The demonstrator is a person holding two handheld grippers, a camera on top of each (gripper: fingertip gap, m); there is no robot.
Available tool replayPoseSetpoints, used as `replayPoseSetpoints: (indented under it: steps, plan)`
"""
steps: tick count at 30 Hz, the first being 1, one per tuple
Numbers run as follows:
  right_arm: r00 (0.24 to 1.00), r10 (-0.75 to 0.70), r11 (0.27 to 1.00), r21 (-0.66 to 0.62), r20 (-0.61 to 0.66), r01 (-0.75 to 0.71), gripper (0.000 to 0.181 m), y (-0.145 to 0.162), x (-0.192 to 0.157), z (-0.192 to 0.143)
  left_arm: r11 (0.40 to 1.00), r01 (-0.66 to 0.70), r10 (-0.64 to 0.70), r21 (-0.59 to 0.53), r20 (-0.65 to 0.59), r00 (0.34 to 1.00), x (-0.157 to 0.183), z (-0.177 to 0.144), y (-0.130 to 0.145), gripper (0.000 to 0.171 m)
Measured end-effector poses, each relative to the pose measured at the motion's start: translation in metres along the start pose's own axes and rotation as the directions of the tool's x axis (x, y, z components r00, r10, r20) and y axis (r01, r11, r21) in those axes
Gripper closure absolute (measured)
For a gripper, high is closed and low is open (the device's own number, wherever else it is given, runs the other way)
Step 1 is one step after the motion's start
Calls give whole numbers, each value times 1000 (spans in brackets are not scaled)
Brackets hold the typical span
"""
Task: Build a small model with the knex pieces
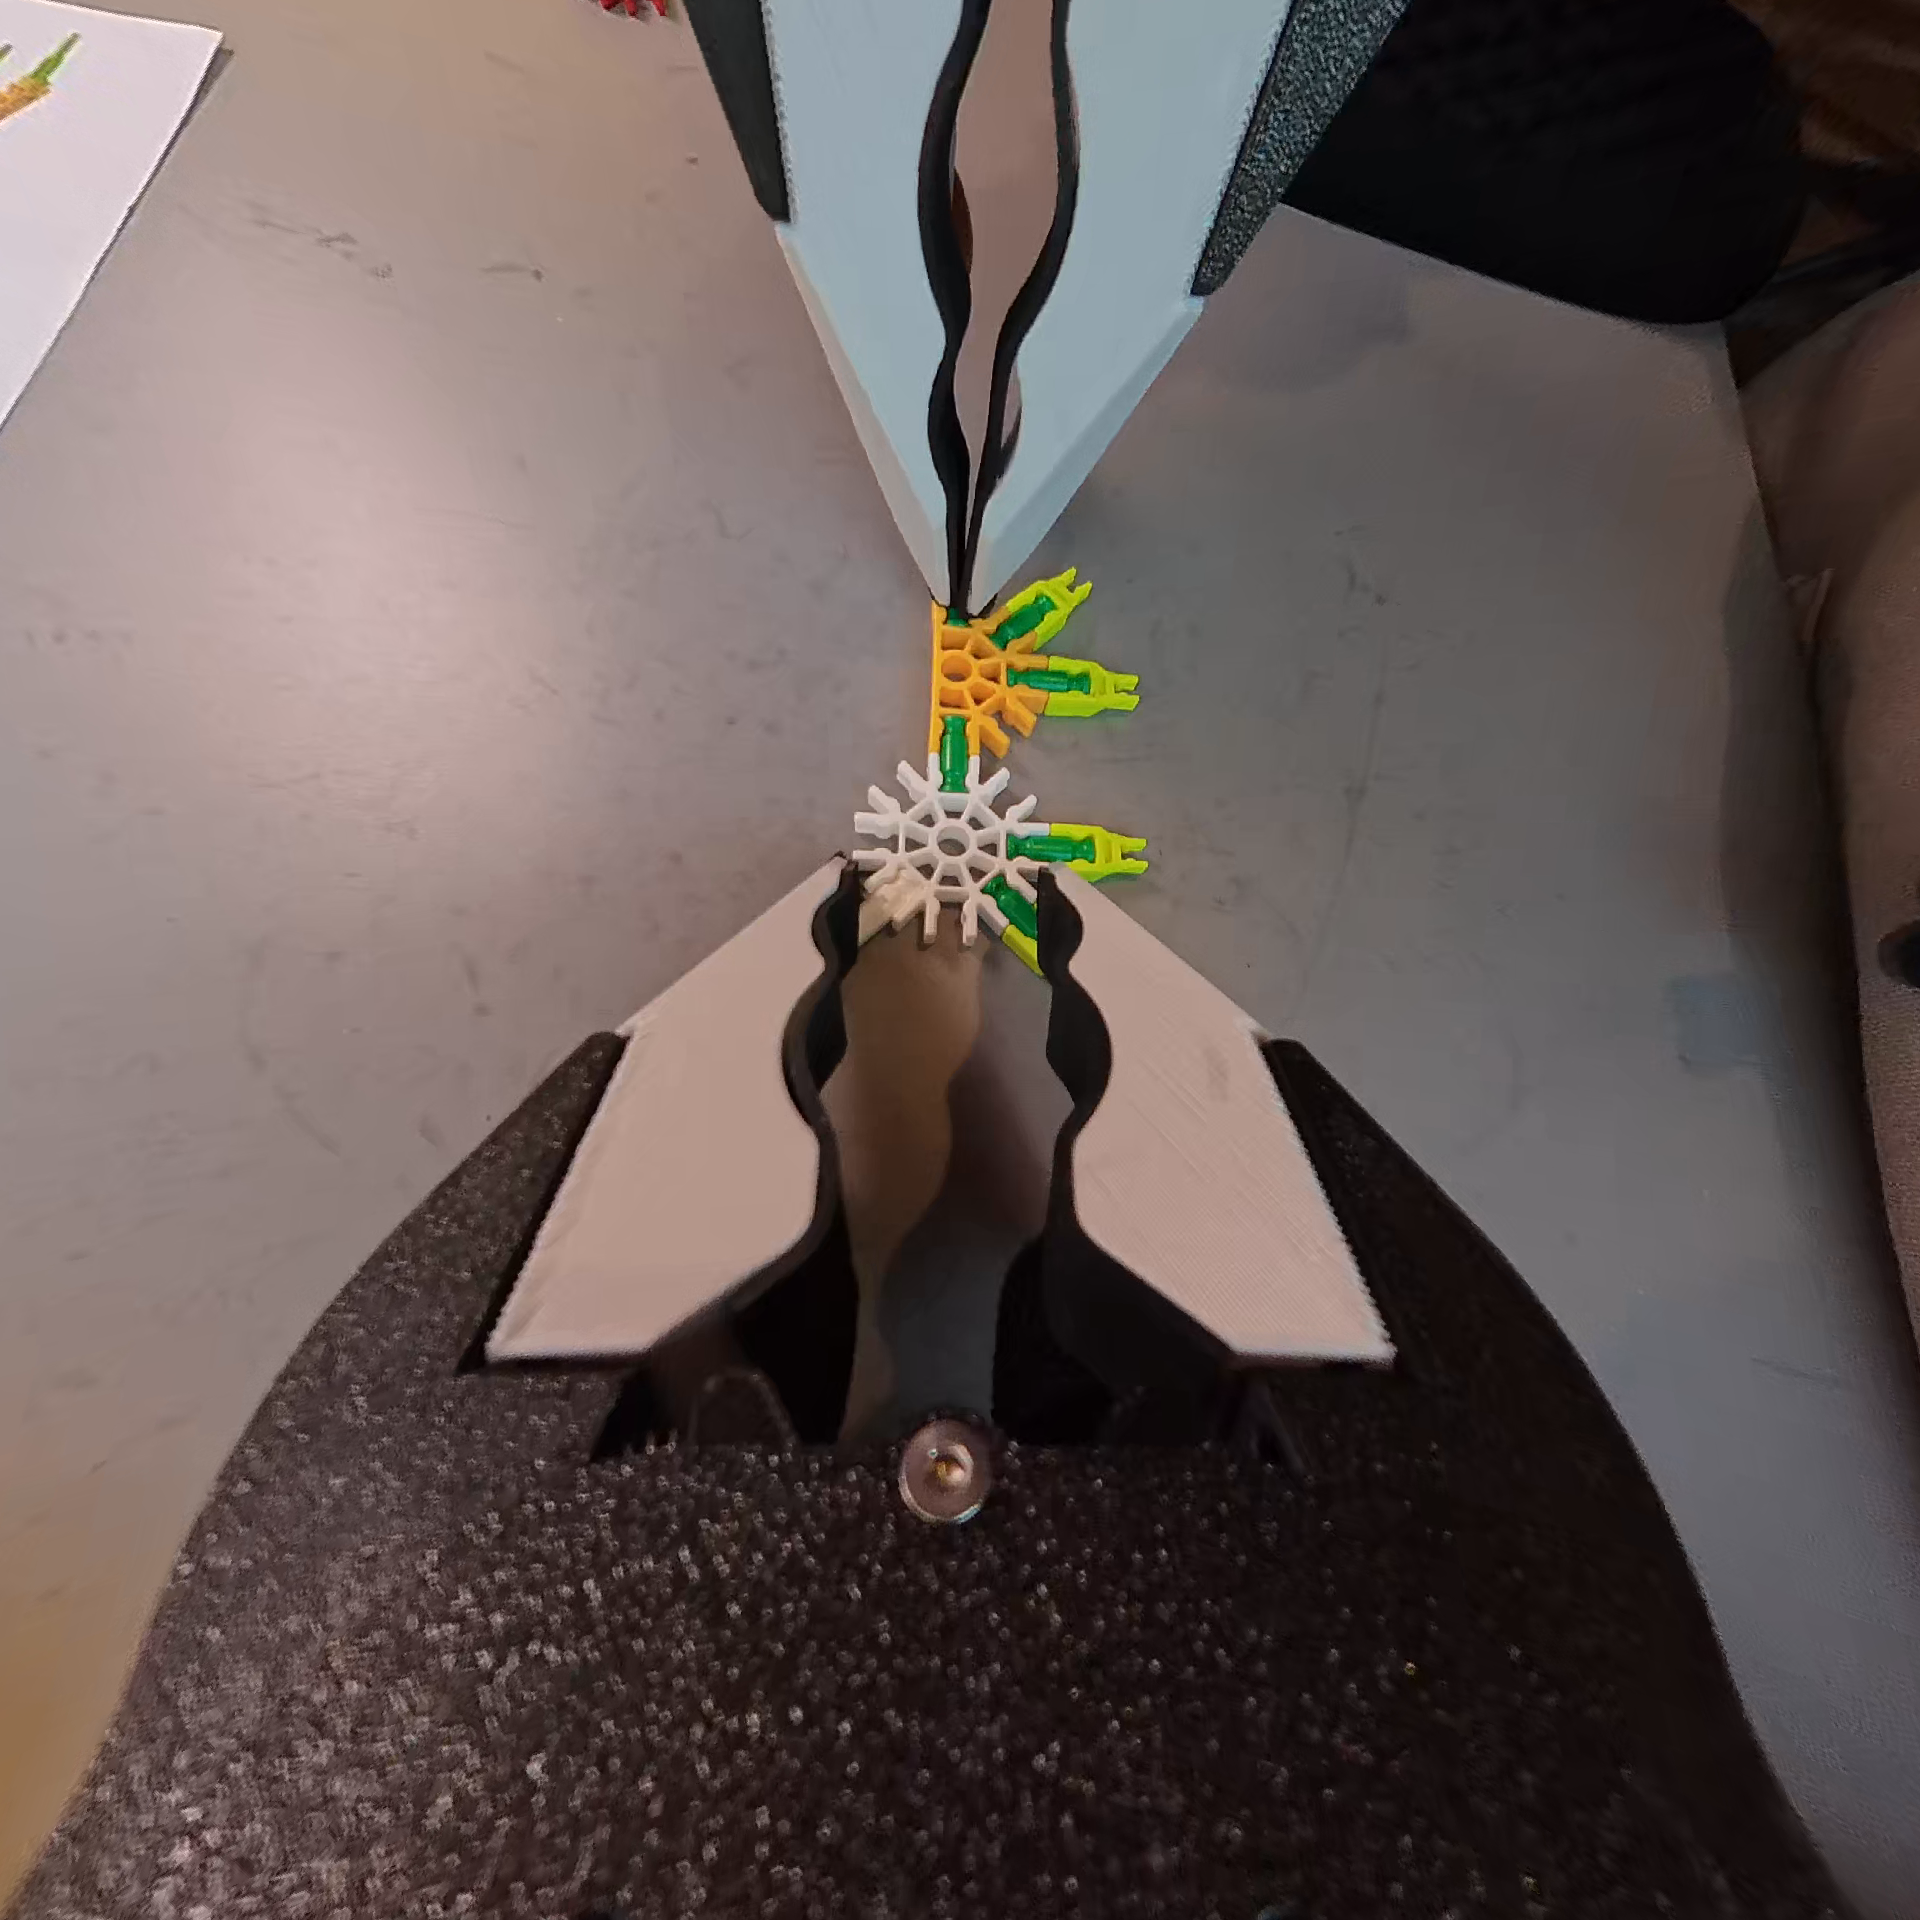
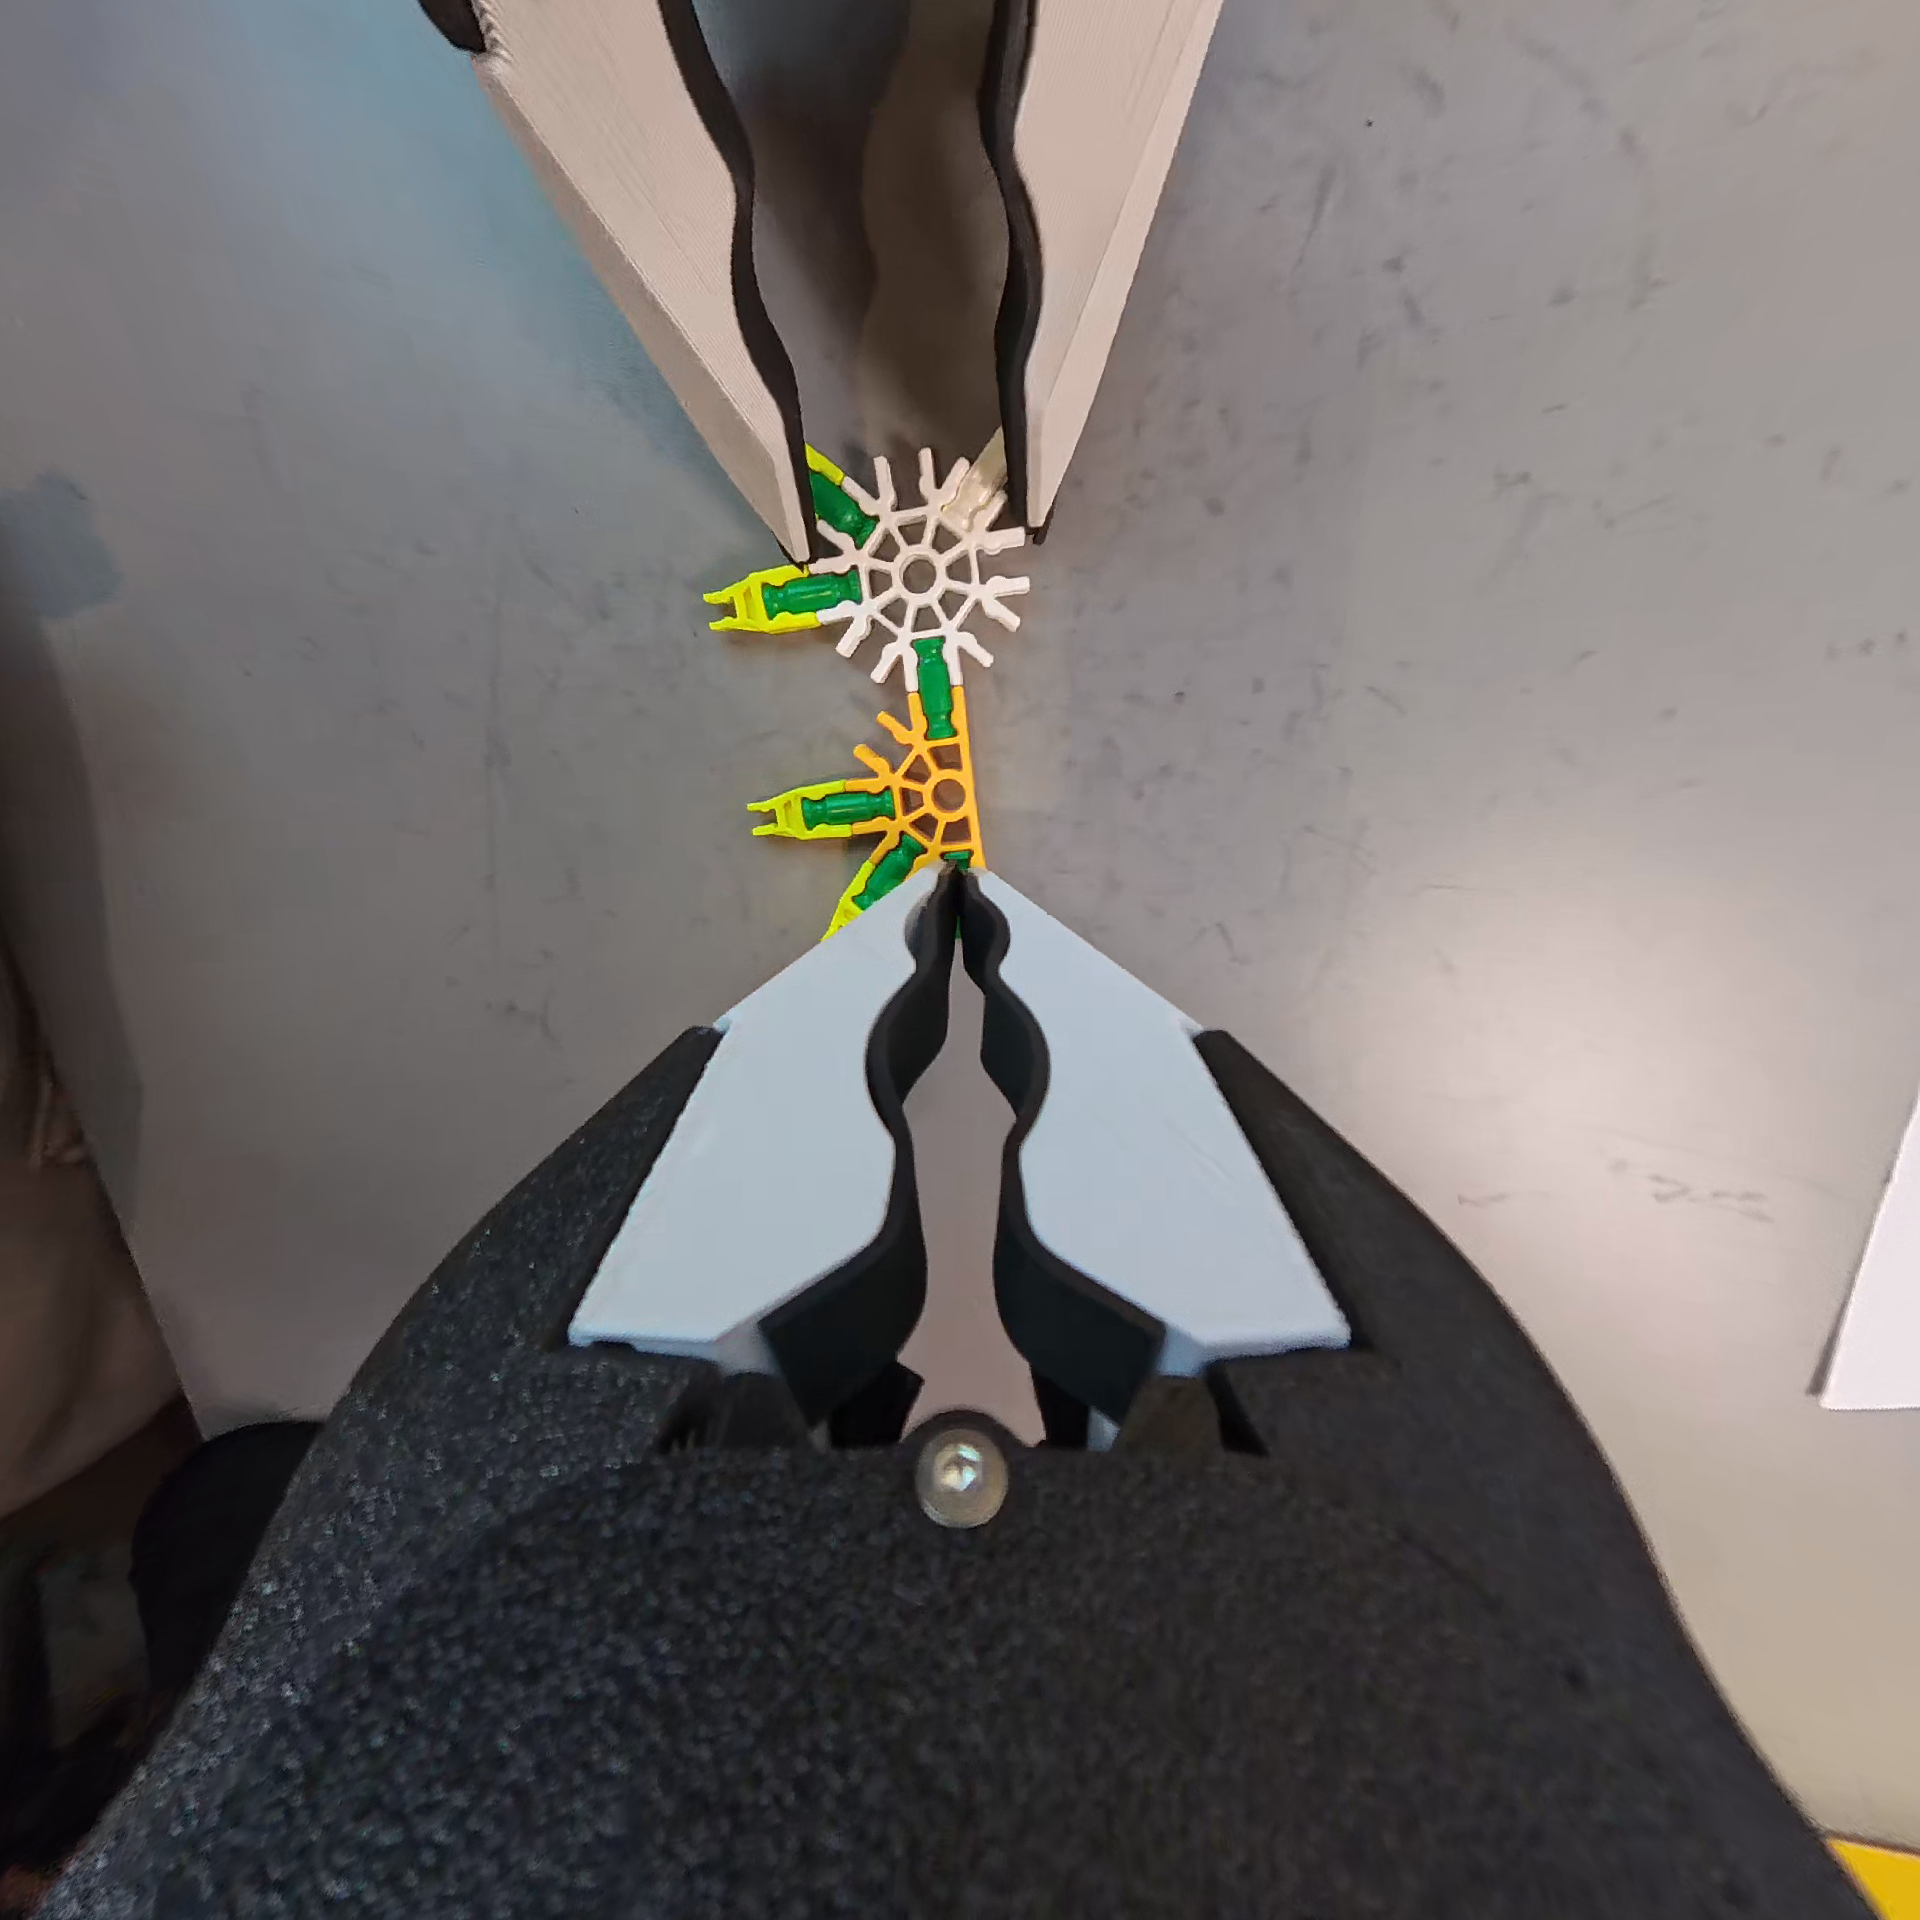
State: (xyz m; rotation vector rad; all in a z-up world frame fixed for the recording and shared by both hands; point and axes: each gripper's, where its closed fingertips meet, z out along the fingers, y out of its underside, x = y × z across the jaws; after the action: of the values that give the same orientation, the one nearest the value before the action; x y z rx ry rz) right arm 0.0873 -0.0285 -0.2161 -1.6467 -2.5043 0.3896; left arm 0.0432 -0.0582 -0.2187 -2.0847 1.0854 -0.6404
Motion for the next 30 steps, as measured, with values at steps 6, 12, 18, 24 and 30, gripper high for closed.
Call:
replayPoseSetpoints:
  steps: [6,12,18,24,30]
  plan:
    - [997,15,988,154,-77,-3,181,-6,7,-6,1000,-9,9,4,14,1000,0,0,0,137]
    - [970,73,832,551,-234,71,177,-39,36,-45,1000,-21,20,8,29,999,-1,-1,-1,138]
    - [884,303,567,813,-355,133,175,-36,76,-105,1000,-11,10,16,75,997,-8,-4,1,137]
    - [786,461,579,811,-412,85,171,10,109,-123,1000,10,-12,22,110,994,-17,-10,3,137]
    - [675,547,710,702,-495,-61,158,71,136,-130,1000,23,-25,22,105,994,-18,-10,4,137]
